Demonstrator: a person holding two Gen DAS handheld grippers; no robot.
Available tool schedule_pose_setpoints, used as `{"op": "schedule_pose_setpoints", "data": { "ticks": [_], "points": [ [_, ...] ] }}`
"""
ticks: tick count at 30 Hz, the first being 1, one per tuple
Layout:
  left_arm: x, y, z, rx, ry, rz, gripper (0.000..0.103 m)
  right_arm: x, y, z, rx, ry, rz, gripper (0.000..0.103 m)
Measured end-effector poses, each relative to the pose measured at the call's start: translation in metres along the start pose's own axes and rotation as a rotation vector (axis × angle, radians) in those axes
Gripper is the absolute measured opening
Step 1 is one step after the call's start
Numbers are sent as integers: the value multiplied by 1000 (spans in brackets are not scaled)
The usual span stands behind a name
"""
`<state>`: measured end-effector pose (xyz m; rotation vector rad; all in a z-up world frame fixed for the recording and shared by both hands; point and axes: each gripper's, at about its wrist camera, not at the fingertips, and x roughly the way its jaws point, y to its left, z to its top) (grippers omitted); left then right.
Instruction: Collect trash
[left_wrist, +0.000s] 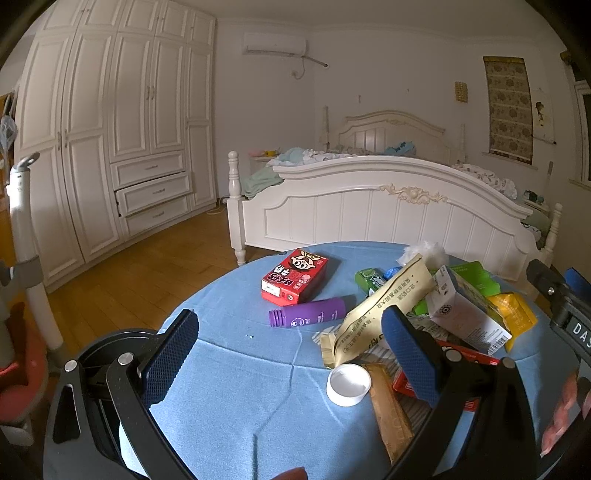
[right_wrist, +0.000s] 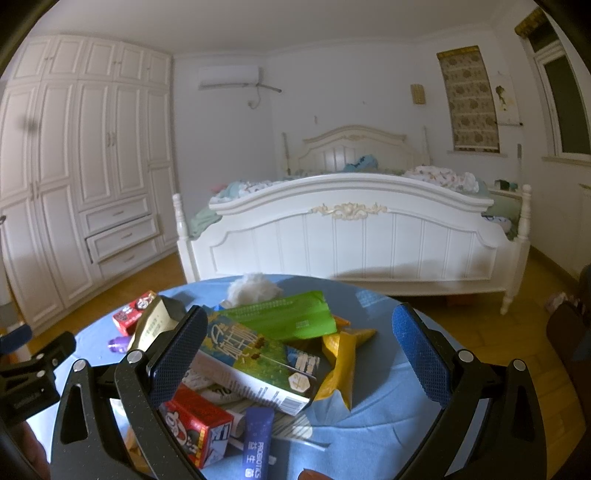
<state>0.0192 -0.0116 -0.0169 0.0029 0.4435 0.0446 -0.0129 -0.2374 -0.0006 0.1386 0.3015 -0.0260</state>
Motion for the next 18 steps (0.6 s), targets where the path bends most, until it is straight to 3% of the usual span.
{"op": "schedule_pose_setpoints", "data": {
  "ticks": [18],
  "points": [
    [1, 2, 1, -6, 18, 0, 98, 7, 4, -3, -15, 21, -9, 99]
  ]
}}
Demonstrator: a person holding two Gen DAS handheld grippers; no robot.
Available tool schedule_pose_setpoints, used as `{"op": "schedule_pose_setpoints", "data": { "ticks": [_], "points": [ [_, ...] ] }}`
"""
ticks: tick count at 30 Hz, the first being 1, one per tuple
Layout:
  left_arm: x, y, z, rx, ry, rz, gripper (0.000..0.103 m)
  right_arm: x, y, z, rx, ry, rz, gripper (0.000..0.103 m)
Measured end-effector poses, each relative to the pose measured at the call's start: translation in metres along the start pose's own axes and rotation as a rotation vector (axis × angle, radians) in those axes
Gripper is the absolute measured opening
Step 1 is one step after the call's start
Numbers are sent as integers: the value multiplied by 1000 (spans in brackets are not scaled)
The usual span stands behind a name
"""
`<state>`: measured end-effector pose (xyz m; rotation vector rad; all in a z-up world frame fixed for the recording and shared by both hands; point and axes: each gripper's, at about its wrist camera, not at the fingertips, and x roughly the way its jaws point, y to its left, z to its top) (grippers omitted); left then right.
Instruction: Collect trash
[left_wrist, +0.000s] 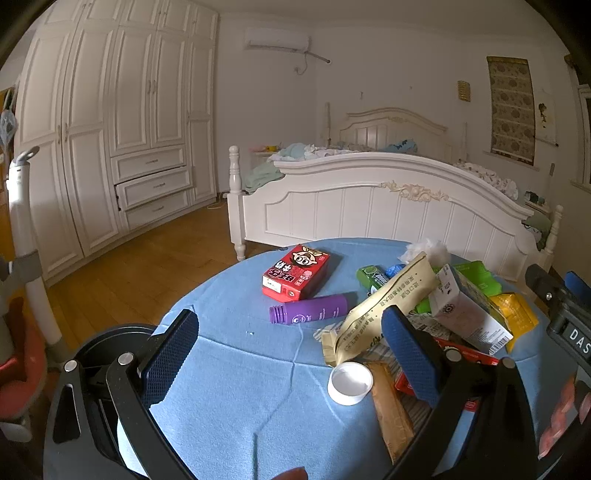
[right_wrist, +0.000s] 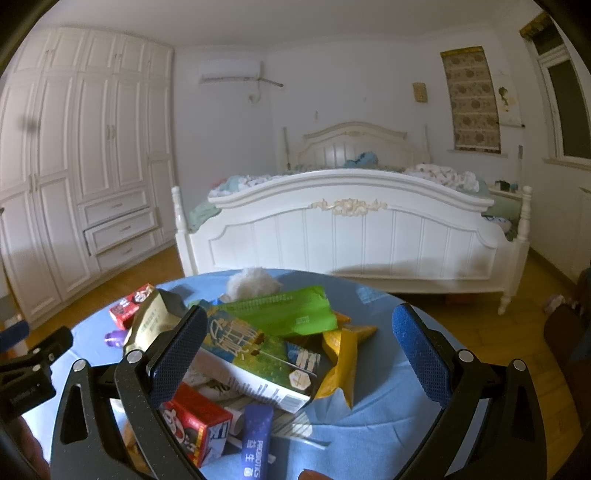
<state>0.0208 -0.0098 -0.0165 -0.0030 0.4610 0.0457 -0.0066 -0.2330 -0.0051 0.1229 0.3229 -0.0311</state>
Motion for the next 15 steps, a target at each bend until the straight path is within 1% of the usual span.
{"op": "schedule_pose_setpoints", "data": {
  "ticks": [15],
  "points": [
    [6, -6, 1, 21, 26, 12, 98, 3, -3, -1, 20, 7, 2, 99]
  ]
}}
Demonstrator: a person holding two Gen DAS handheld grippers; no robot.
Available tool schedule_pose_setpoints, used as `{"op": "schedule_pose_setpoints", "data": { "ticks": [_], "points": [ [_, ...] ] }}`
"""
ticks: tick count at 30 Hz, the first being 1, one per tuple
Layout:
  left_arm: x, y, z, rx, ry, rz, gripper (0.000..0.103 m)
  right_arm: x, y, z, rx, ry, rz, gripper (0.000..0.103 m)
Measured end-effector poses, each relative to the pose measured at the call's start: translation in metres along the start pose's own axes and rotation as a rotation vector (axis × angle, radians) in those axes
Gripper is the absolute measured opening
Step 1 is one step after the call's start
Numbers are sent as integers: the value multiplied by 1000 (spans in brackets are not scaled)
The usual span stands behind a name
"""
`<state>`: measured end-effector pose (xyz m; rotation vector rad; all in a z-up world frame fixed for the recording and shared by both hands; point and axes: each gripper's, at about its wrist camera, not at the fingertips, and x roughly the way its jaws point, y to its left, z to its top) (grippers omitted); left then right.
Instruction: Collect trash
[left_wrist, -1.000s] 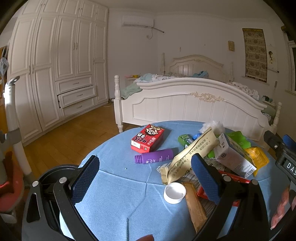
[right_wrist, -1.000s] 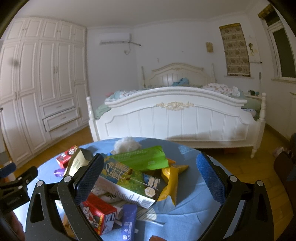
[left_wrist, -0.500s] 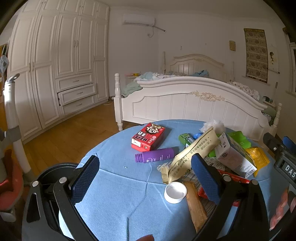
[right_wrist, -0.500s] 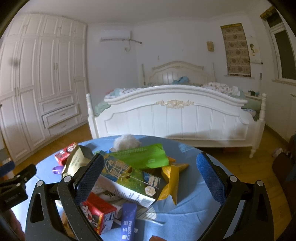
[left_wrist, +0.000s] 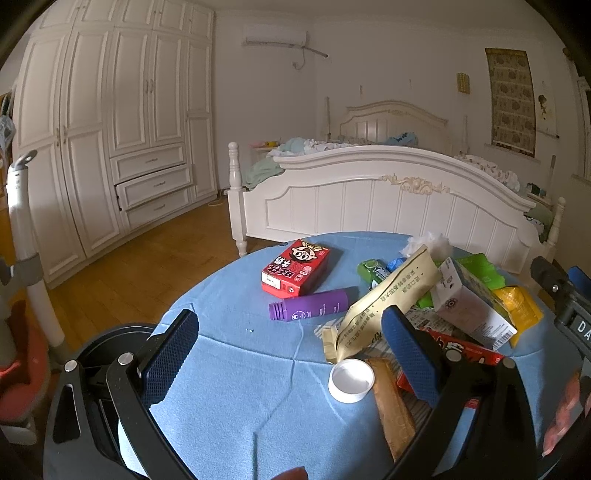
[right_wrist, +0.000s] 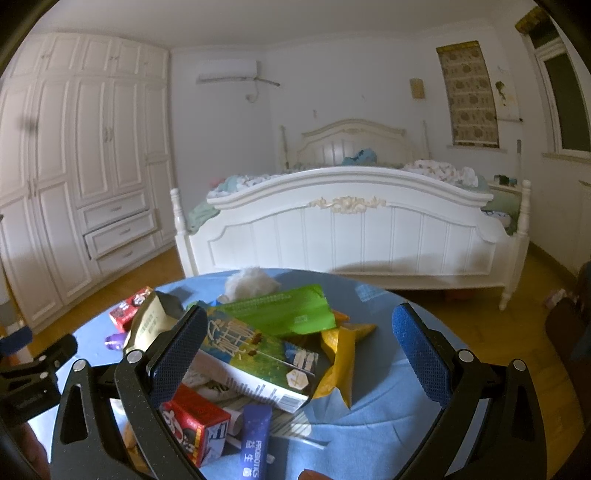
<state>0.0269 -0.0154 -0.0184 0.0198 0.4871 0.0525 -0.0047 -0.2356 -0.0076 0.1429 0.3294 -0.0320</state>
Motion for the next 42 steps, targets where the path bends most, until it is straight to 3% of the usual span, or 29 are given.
{"op": "schedule_pose_setpoints", "data": {
  "ticks": [32, 38, 42],
  "points": [
    [1, 3, -1, -18, 26, -7, 98, 0, -2, 0, -7, 5, 2, 99],
    [8, 20, 20, 7, 59, -111, 98, 7, -5, 11, -46, 36, 71, 99],
    [41, 41, 56, 27, 118, -189, 98, 39, -15, 72, -65, 115, 226, 99]
  ]
}}
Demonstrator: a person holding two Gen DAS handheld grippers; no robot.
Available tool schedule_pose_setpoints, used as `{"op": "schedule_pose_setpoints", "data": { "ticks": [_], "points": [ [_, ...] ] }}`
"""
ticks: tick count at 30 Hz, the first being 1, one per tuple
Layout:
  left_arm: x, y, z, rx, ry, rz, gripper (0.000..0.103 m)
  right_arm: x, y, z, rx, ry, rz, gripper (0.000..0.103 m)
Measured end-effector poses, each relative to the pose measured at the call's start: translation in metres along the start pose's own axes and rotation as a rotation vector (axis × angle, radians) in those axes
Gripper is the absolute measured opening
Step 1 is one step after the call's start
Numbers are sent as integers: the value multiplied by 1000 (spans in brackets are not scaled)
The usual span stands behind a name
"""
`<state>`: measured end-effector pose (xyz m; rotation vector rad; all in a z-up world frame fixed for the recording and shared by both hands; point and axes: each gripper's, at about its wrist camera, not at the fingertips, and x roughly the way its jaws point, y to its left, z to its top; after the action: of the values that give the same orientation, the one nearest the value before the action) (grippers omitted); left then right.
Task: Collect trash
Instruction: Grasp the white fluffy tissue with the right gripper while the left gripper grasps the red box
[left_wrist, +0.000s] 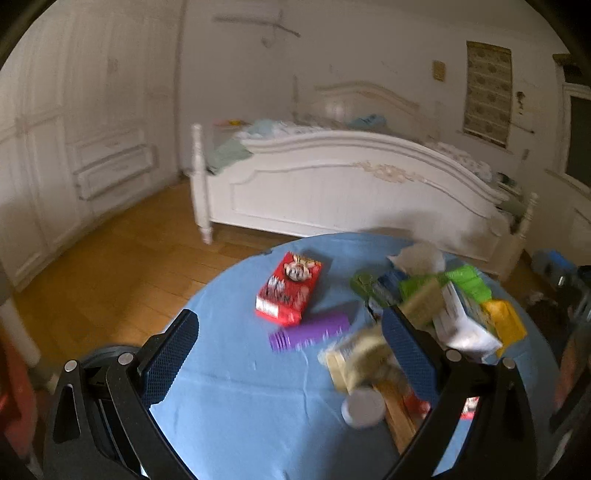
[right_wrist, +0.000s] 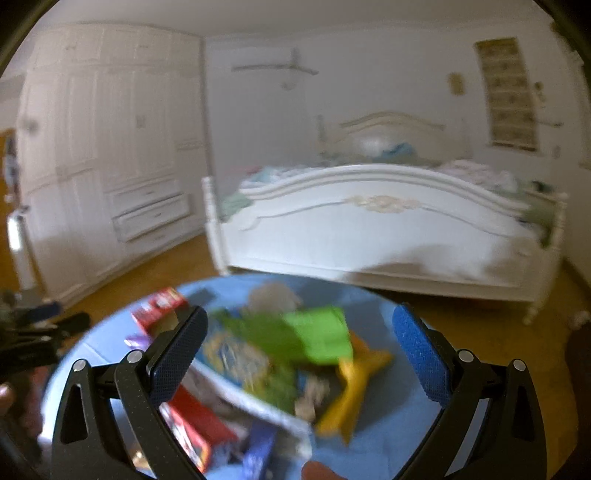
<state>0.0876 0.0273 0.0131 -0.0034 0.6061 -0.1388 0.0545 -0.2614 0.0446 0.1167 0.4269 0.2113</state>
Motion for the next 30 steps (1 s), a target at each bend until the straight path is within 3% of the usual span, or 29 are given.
{"op": "schedule_pose_setpoints", "data": {
  "ticks": [4, 8, 10, 12, 14, 16, 17, 20, 21, 23, 25, 30],
  "points": [
    [48, 10, 31, 64, 72, -4, 98, 70, -3, 52, -71, 247, 106, 99],
    [103, 5, 41, 122, 205, -27, 98, 152, 4, 58, -160, 475, 140, 99],
    [122, -2, 39, 167, 249, -23, 86, 185, 3, 48, -129, 590, 185, 97],
    [140, -5, 36, 198, 301, -20, 74, 204, 4, 34, -136, 666, 177, 79],
    [149, -4, 34, 176, 324, -71, 70, 212, 2, 25, -147, 691, 151, 61],
    [151, -4, 35, 151, 330, -101, 53, 211, 1, 20, -129, 689, 154, 51],
    [150, -3, 36, 136, 335, -124, 50, 210, 0, 18, -120, 685, 159, 47],
    [145, -1, 36, 119, 318, -107, 39, 199, -1, 17, -102, 658, 163, 41],
    [143, 2, 37, 107, 309, -106, 30, 192, -4, 21, -92, 647, 162, 39],
    [138, 13, 41, 45, 298, -151, 21, 182, -6, 26, -71, 631, 166, 38],
    [134, 22, 44, 15, 280, -178, 1, 168, -4, 36, -38, 590, 175, 38],
    [116, 27, 40, 18, 257, -202, 4, 139, 9, 50, -12, 500, 167, 38]
  ]
}}
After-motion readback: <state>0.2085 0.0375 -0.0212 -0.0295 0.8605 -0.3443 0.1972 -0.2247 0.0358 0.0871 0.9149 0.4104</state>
